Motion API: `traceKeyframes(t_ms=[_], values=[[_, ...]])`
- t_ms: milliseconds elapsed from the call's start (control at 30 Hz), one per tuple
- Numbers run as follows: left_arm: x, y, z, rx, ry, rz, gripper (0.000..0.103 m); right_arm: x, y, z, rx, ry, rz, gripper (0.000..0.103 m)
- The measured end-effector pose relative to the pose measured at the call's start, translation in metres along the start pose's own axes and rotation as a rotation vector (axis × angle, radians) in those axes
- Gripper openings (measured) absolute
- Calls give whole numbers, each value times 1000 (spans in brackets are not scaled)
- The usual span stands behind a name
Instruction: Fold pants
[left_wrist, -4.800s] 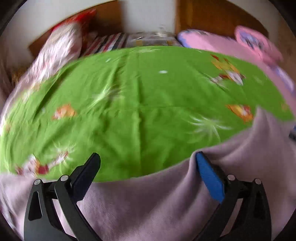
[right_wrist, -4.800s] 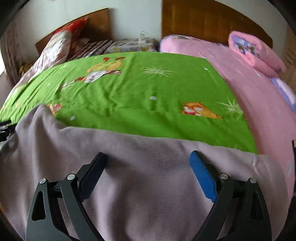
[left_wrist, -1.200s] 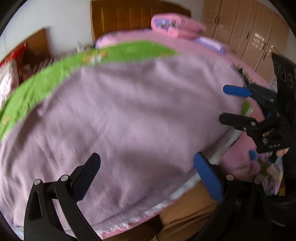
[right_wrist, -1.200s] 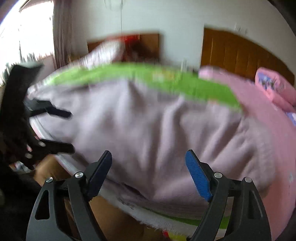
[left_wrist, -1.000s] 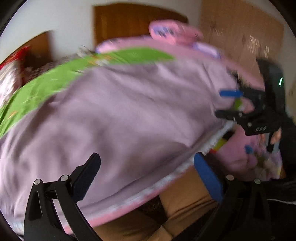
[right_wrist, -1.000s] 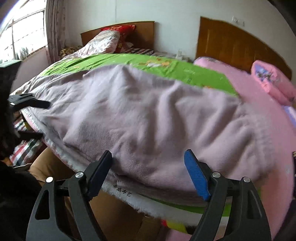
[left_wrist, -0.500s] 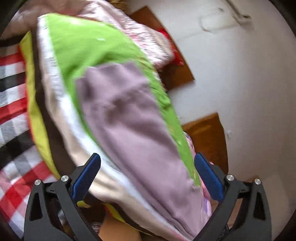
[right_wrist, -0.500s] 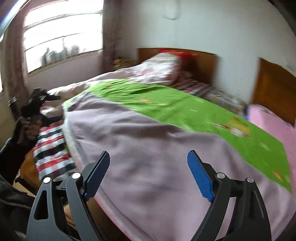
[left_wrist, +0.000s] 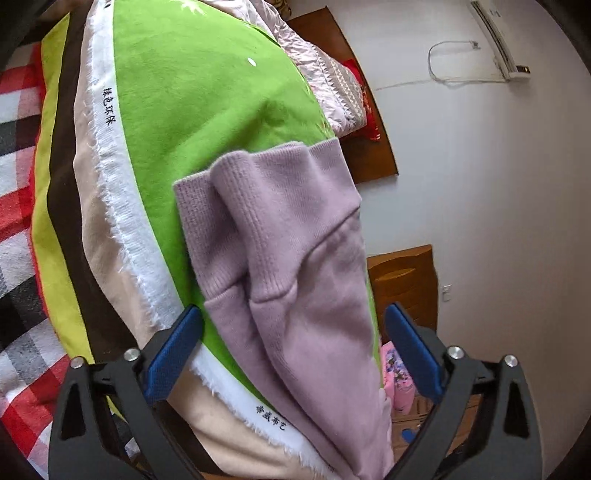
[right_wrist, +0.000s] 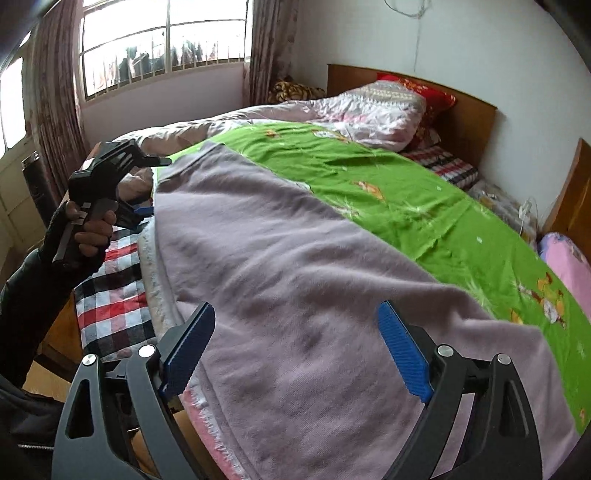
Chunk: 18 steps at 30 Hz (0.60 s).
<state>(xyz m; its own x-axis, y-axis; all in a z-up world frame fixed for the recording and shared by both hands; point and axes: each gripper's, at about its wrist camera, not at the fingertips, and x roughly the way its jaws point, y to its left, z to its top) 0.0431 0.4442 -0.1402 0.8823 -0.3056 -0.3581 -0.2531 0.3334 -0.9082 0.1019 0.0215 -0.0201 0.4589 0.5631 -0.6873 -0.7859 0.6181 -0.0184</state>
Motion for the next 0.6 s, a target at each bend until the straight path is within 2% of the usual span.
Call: traceKeyframes(t_ms=[33,67,100,133,233,300,367,400,433,533,600], values=[[1,1,2,2,1,-8,78,4,-3,-2,16,11,2,87],[1,4,4,5,1,-4,71,7,-5,-4,29,19,4,87],[1,5,7,8,0,-1,56,11,-8,-7,47,31,9,87],[0,9,10,5,3,-8,49,14,-10,-9,60,38,13,87],[3,19,19,-23,1,1,50,23,-16,-18,111,58,38,87],[5,31,18,-71,-6,-35,50,34,-18,-26,129,92,36,87],[4,39,16,-111,-19,-66,42,42,-11,-27,92,125,1,89],[2,41,16,-110,-24,-58,24,43,-8,-27,75,131,-8,90],[-1,38,15,-101,-29,-49,20,43,-7,-27,70,134,-11,91],[-13,1,12,-37,-88,-1,18,45,-12,-26,92,153,31,97],[-22,-62,4,113,-132,48,18,44,-10,-26,81,164,28,96]])
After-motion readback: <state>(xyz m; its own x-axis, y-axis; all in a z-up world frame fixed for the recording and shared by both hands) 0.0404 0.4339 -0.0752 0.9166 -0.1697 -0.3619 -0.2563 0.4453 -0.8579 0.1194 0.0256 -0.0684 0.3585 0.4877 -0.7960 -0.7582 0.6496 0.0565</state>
